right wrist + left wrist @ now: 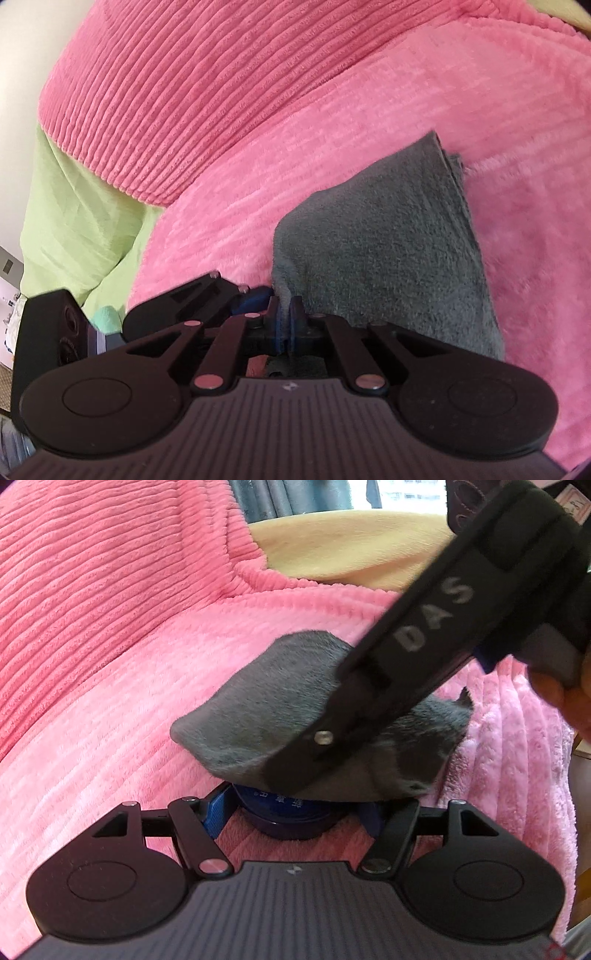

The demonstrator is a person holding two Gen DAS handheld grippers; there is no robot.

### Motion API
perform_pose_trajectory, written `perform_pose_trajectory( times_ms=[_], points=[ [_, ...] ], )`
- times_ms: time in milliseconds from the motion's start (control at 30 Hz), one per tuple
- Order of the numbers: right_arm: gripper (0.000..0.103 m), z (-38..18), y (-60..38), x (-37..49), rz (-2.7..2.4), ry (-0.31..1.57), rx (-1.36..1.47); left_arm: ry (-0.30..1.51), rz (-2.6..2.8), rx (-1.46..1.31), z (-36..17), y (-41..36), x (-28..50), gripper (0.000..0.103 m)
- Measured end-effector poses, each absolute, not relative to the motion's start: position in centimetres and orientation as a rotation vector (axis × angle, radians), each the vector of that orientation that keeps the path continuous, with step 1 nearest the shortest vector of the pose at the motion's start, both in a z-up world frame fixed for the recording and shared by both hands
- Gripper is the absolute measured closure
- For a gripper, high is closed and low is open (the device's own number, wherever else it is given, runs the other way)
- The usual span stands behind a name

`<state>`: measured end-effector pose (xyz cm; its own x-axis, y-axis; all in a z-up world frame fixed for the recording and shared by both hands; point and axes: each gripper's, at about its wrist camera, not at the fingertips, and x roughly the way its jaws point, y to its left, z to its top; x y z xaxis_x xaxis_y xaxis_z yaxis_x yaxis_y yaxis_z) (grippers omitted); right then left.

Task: Clean container
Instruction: 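Wipe the grey cloth across the tin lid with the right gripper, then keep wiping the tin lid with the cloth in the right gripper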

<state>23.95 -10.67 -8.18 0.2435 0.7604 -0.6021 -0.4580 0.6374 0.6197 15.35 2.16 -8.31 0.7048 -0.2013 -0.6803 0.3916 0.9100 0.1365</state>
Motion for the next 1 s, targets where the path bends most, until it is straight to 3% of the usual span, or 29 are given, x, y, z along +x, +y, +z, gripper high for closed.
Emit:
perform_pose_trajectory(
  times_ms=[433, 733, 1000],
  points=[
    [0.103, -9.0, -9.9, 24.7, 0.769, 0.953, 0.438, 0.732, -0.307, 0.191, -8.2, 2.9, 15.5, 0.034],
    [0.098, -6.2, -14.1, 23.8, 0.783, 0.877, 0.494, 0.727, -0.311, 0.202, -8.1, 2.8, 15.8, 0.034],
    [0.099, -7.5, -11.8, 23.3, 0.890, 1.095, 0.359, 0.727, -0.321, 0.236, -8.0, 2.5, 15.8, 0.035]
  ],
)
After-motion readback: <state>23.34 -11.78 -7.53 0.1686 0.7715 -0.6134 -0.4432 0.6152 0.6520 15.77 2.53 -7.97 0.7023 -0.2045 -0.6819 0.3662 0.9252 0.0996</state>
